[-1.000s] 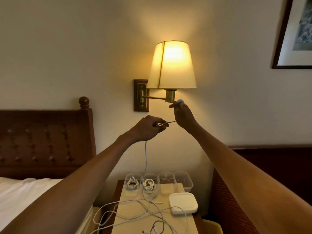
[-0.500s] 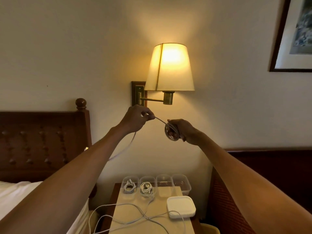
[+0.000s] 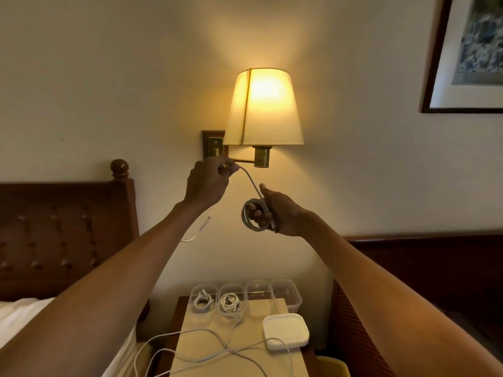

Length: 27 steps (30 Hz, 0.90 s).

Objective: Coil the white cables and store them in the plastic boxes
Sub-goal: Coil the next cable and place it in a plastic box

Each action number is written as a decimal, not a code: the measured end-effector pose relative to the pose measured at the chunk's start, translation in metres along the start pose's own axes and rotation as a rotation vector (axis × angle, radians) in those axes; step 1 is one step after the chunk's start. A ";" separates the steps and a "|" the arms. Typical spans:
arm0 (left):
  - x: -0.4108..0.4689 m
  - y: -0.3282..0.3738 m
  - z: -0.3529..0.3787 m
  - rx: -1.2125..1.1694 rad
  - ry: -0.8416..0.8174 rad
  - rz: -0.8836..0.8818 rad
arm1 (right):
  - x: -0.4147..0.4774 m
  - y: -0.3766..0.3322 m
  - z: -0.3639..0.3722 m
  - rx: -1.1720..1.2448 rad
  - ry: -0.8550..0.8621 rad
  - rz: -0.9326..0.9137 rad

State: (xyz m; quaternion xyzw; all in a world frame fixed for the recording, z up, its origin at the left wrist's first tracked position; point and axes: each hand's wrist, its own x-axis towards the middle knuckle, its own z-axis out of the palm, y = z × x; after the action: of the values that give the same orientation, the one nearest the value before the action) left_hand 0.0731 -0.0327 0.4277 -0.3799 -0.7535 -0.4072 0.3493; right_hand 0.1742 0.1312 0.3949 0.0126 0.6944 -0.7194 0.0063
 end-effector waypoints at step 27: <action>-0.044 0.039 -0.023 0.066 -0.883 -0.045 | 0.011 0.015 0.009 -0.463 0.311 -0.312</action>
State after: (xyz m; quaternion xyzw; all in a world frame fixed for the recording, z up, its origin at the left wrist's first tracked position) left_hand 0.1325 -0.0510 0.4141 -0.4898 -0.8511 -0.1891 -0.0029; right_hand 0.1634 0.1222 0.3802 0.0141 0.8260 -0.5238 -0.2078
